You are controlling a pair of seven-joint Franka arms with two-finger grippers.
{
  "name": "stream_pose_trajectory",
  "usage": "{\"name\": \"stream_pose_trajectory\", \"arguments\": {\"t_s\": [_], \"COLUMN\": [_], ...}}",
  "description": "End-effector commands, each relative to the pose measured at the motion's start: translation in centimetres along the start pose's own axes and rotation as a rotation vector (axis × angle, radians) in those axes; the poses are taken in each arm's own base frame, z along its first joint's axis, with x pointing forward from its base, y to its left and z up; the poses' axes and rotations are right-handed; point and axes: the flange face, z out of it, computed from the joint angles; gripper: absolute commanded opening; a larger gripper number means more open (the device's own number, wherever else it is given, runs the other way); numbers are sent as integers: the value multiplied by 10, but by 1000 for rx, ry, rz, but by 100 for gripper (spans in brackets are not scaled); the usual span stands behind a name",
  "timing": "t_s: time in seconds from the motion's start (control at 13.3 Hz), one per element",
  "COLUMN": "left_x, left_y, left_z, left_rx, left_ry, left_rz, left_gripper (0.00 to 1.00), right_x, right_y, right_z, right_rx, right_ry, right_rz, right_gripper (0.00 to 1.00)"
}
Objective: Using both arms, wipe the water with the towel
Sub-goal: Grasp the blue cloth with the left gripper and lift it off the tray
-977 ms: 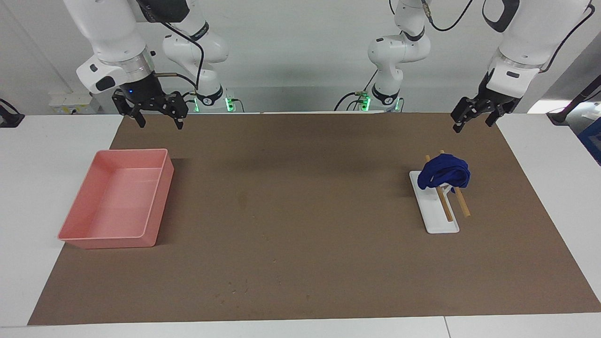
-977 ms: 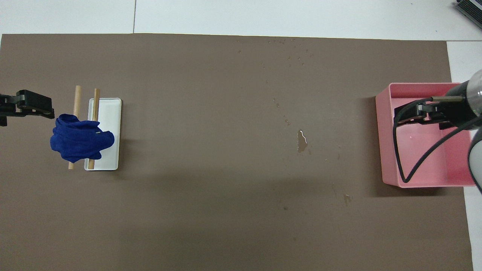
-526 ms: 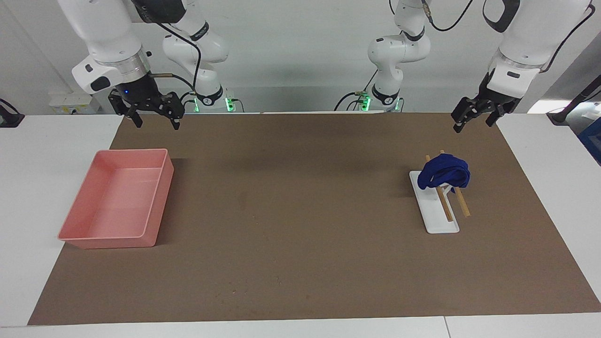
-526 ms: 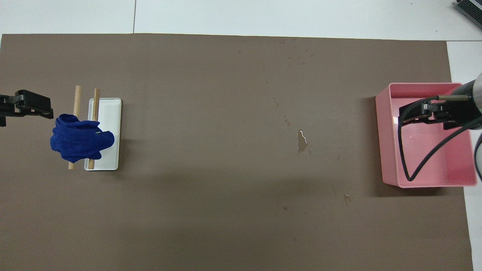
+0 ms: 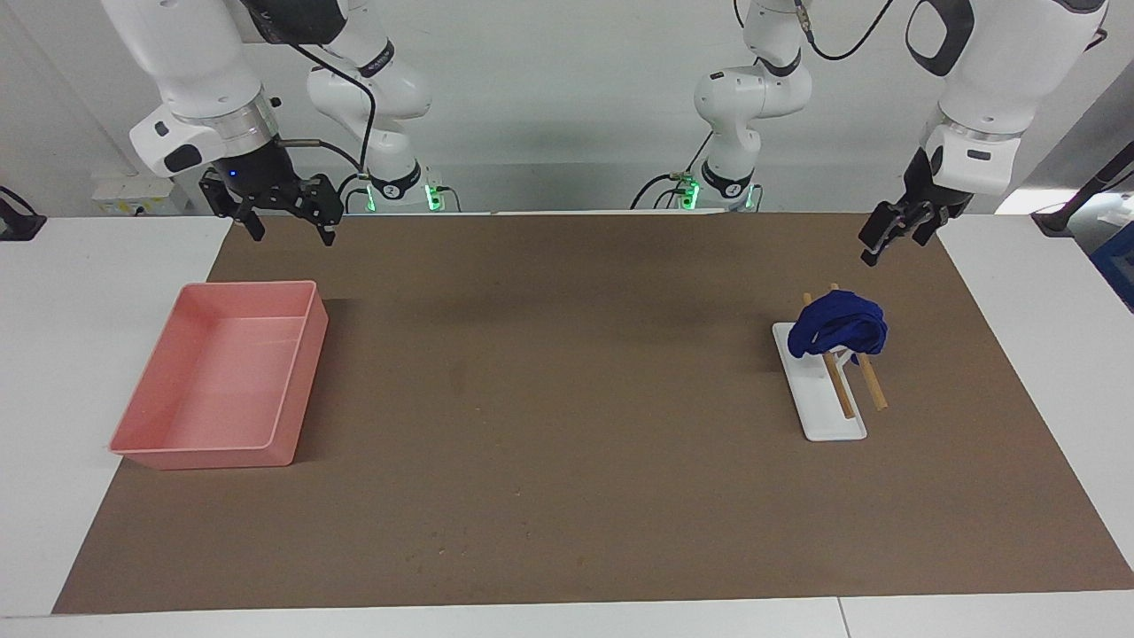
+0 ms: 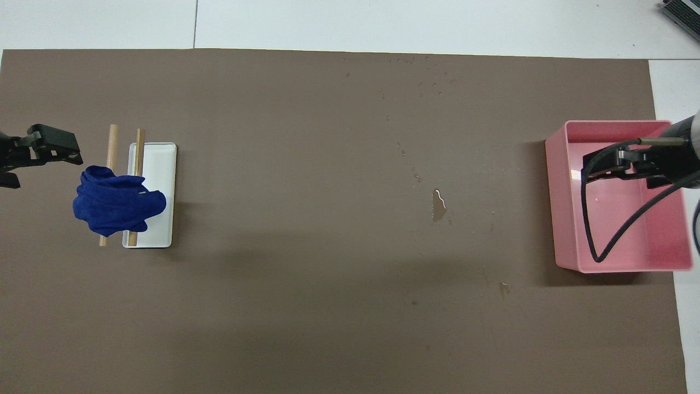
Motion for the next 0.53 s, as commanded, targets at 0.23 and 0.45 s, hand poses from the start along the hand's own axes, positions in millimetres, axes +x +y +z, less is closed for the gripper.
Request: {"name": "stream_pose_trajectory", "arguments": {"t_s": [0.23,0.45], "left_x": [-31,-29], "left_y": [-36,-39], "left_z": [66,101], "left_rx": [-3,11], "left_ry": [60,6], "left_rz": [-51,-94], "left_gripper": [100,100], "right_x": [-4,-4], "right_y": [-3,1], "right_z": [0,-1], "right_rx": [6,6], "right_ry": [-6,-2], "right_rz": [-19,-11], "right_gripper": [100,100]}}
